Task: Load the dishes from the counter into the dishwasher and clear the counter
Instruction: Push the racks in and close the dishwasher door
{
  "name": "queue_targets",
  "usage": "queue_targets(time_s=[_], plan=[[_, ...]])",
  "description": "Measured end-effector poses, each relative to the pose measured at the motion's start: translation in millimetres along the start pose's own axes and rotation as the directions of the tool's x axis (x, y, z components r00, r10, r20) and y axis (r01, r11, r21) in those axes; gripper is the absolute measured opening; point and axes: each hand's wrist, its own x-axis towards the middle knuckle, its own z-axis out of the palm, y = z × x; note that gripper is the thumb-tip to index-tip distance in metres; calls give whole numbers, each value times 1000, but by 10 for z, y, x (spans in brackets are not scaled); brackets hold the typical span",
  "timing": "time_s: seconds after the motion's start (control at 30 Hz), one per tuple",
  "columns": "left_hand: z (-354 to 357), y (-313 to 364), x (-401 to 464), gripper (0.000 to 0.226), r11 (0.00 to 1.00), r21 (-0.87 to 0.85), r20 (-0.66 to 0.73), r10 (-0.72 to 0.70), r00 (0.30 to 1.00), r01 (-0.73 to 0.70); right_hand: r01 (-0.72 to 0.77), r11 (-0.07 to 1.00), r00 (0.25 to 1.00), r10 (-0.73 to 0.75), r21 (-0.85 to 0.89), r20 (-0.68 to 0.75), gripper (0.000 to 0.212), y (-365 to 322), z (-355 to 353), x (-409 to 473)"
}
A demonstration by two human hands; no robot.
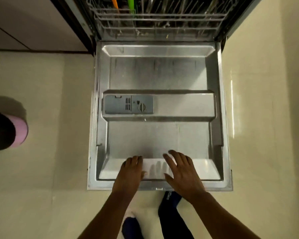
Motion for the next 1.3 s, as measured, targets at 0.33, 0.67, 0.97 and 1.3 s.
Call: queue_targets(time_s=[0.33,0.67,0.97,1.3], plan=[[642,-118,-568,139,932,352,142,35,989,-83,-109,961,982,144,-256,123,141,-107,872,-704],[1062,-211,-470,114,907,412,1,94,996,-86,-145,902,985,168,-406,23,121,-30,1236,-542],[864,-166,-522,107,928,345,47,129,991,-137,-90,878,988,137,-470,68,122,-11,1120,-569],[-506,242,-961,63,949,273,108,133,985,-158,-113,934,963,187,-338,195,131,-400,-141,-769]])
